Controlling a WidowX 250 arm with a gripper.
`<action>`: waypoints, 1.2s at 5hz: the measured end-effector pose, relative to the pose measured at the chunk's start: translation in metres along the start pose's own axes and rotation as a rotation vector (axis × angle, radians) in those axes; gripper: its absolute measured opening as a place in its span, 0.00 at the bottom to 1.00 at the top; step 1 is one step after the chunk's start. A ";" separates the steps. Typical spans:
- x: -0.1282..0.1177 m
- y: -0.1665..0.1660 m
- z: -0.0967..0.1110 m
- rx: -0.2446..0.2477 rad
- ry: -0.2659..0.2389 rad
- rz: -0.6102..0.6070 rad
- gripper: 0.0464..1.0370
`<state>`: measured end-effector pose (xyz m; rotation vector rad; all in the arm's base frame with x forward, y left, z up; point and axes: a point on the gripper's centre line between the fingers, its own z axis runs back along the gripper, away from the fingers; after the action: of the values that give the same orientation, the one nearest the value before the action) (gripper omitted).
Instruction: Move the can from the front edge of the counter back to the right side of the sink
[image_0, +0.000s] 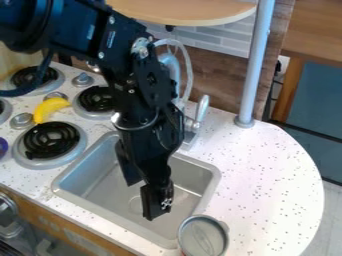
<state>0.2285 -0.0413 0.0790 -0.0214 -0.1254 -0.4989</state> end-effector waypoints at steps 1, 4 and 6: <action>-0.003 -0.001 -0.006 -0.006 0.021 0.003 0.96; -0.004 -0.021 -0.033 0.087 0.014 0.002 0.96; -0.013 -0.034 -0.064 0.089 -0.002 0.028 0.96</action>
<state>0.2086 -0.0682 0.0134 0.0631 -0.1489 -0.4653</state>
